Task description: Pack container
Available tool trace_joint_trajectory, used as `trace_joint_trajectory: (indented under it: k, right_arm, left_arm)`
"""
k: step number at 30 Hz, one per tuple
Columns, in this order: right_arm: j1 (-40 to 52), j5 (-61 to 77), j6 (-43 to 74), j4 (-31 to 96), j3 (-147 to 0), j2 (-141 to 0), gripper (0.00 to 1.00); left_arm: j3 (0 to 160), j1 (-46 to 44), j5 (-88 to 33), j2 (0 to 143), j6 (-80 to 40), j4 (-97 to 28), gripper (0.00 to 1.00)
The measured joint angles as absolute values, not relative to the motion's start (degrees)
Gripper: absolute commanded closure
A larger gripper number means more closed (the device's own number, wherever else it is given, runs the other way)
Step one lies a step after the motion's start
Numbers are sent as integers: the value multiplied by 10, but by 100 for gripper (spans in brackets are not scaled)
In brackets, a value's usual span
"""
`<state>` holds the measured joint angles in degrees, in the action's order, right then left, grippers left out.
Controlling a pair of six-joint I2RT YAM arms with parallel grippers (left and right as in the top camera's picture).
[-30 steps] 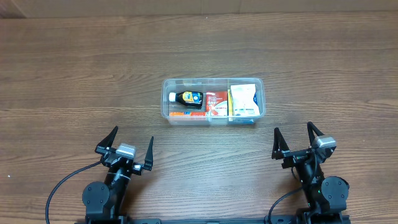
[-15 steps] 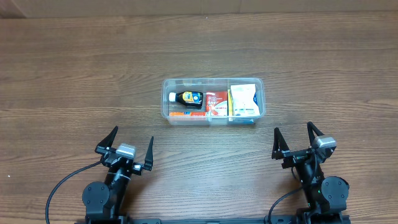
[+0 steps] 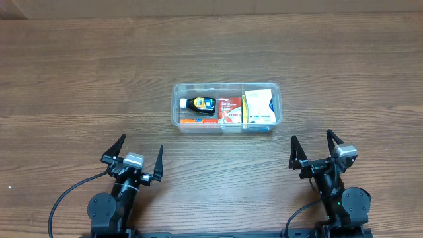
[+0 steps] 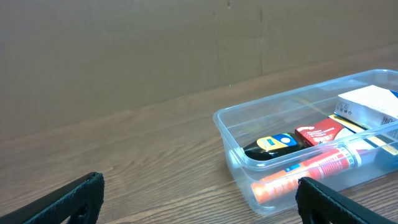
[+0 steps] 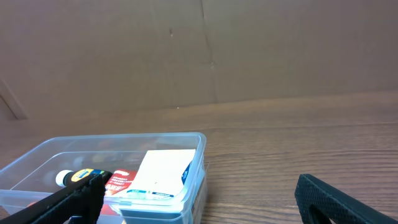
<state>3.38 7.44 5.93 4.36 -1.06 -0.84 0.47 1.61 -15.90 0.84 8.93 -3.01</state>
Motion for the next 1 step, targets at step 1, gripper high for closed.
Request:
trace_joint_trajectory:
  k: [1]
  right_arm:
    - [34, 75, 60, 43, -11, -8, 0]
  left_arm:
    - [5, 16, -159, 8, 89, -30, 0]
